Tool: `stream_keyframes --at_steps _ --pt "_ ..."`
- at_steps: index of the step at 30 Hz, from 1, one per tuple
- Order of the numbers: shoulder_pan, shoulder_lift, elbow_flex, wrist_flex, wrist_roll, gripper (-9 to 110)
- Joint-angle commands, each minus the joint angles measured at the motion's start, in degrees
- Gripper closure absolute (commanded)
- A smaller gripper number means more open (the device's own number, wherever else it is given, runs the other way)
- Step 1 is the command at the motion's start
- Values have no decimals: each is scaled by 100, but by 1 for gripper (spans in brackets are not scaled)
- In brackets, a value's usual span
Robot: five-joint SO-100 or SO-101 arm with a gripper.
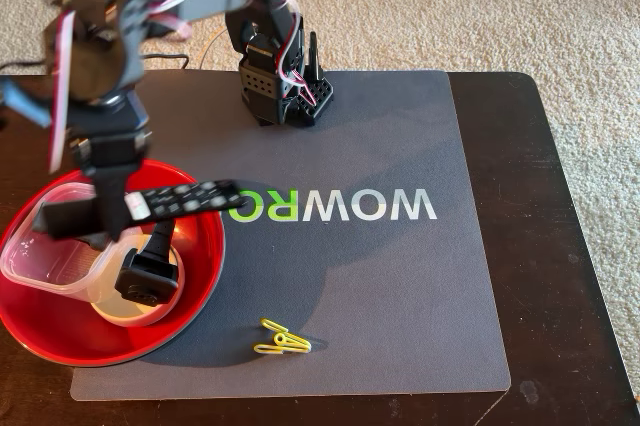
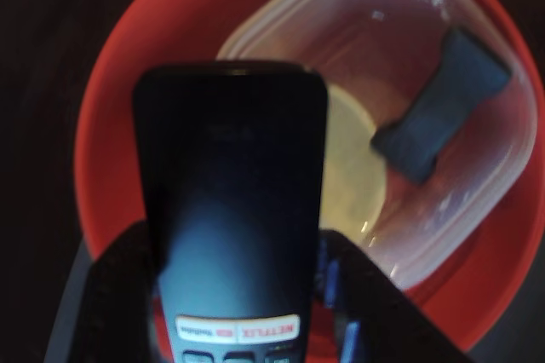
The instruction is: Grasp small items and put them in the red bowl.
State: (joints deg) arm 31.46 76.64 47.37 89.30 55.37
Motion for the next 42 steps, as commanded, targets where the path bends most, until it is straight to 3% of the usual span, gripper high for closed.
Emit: stream_keyframes --at_steps 1,6,11,22,27,38,42 --pt "229 -422 -870 0 229 101" --pt "264 -1037 -1336 35 396 99" --pt "264 -1063 -1336 70 562 73" --pt "246 -914 -1310 141 633 69" --pt "-123 -202 -1283 809 545 70" --pt "-1564 4008 2927 782 -606 73" --pt "-1793 4685 4526 747 -817 73"
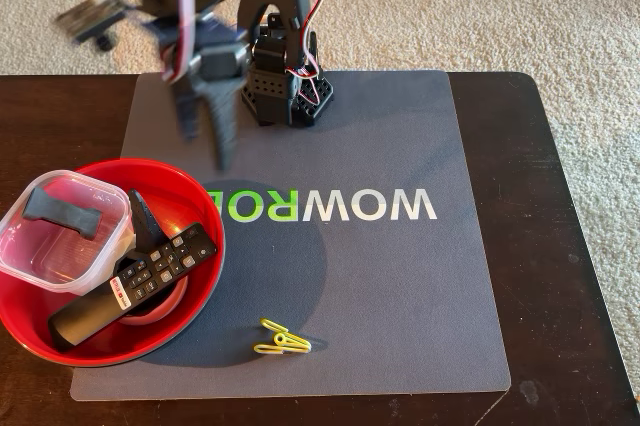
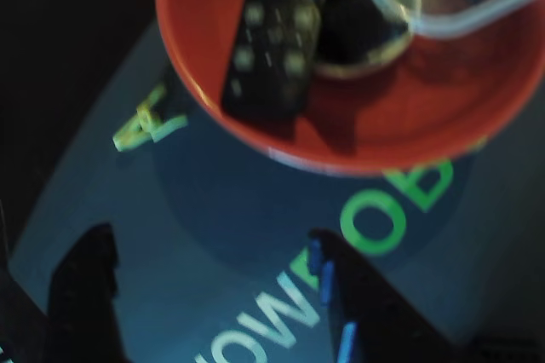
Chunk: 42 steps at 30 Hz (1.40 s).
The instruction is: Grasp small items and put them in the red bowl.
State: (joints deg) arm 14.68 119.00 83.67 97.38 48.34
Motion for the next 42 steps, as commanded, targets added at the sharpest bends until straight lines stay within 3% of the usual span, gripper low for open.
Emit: stream_keyframes --at_steps 1,8,16,29,34,42 --pt "-141 448 1178 -88 -114 74" --pt "-598 571 2470 -712 149 75" --pt "-1213 2654 3454 -1099 53 75" --pt "-967 4852 5458 -1644 -1907 79" --pt "-1099 4702 5186 -1731 -1925 79" --pt "-1608 1661 2224 -1222 -1512 82"
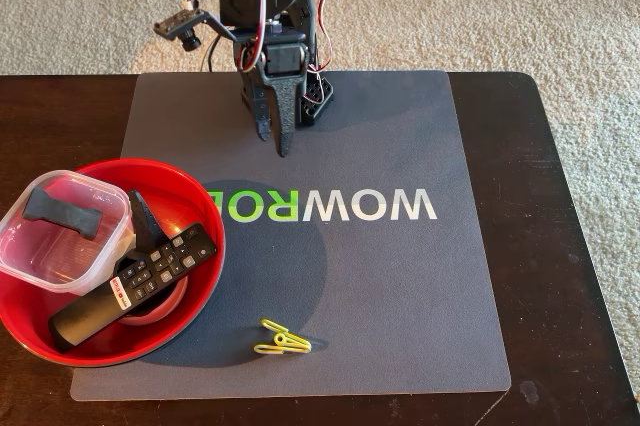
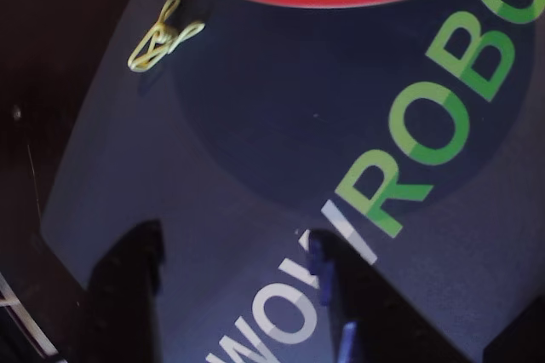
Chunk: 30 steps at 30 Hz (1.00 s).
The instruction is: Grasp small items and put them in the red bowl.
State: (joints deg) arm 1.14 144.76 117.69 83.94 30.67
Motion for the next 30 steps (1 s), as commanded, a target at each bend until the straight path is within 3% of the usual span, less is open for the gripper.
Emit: stream_keyframes --at_steps 1,5,11,15,19,23,30 --pt "-404 -1283 -1600 281 387 82" --pt "-782 -2716 -2953 413 554 82" --pt "-571 -6161 -5906 378 308 82" --pt "-396 -8332 -7840 404 -686 82" --pt "-229 -10046 -8789 431 -1582 82" --pt "-141 -10485 -9053 431 -1635 82" --pt "-176 -10424 -9853 888 -879 83"
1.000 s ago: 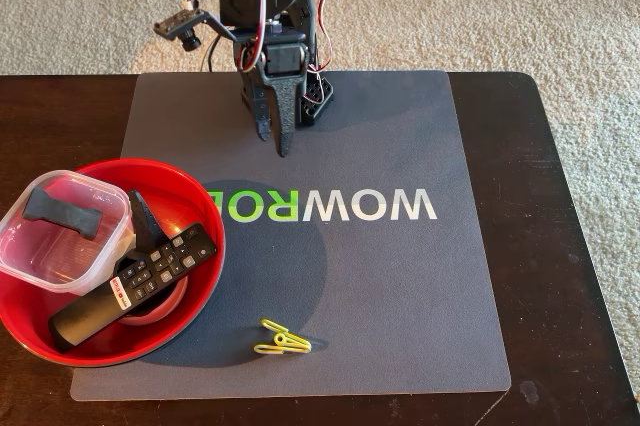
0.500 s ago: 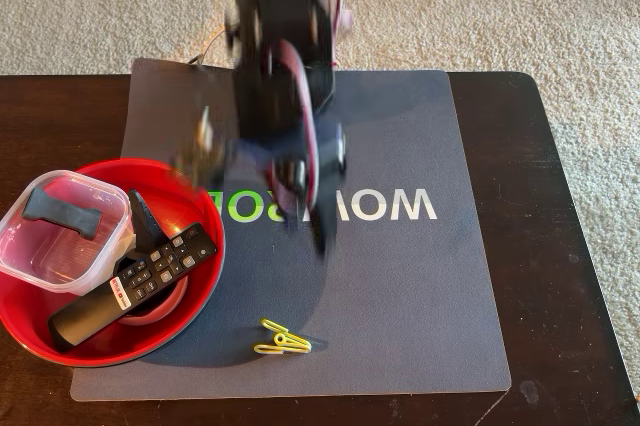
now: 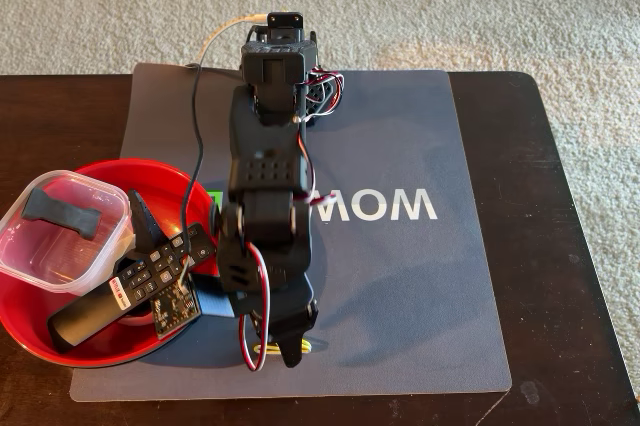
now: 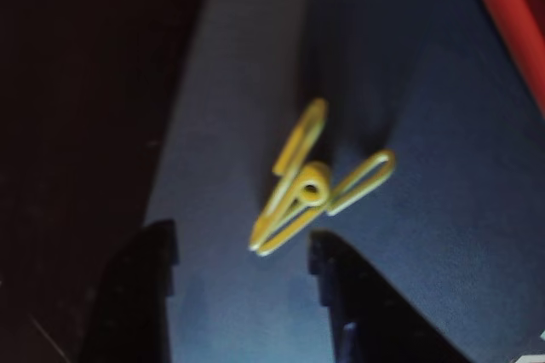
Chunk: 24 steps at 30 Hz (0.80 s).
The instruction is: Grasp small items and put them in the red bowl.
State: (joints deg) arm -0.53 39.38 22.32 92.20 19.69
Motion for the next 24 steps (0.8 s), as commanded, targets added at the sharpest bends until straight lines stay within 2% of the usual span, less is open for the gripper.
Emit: stream_keyframes --at_steps 1,6,13,20,24 --pt "44 53 -316 62 229 84" --pt "343 -563 -404 62 132 85" --pt "193 -896 -413 229 -158 85" --pt "-18 -1002 -519 290 -105 101" --pt "-26 -1125 -642 290 18 101"
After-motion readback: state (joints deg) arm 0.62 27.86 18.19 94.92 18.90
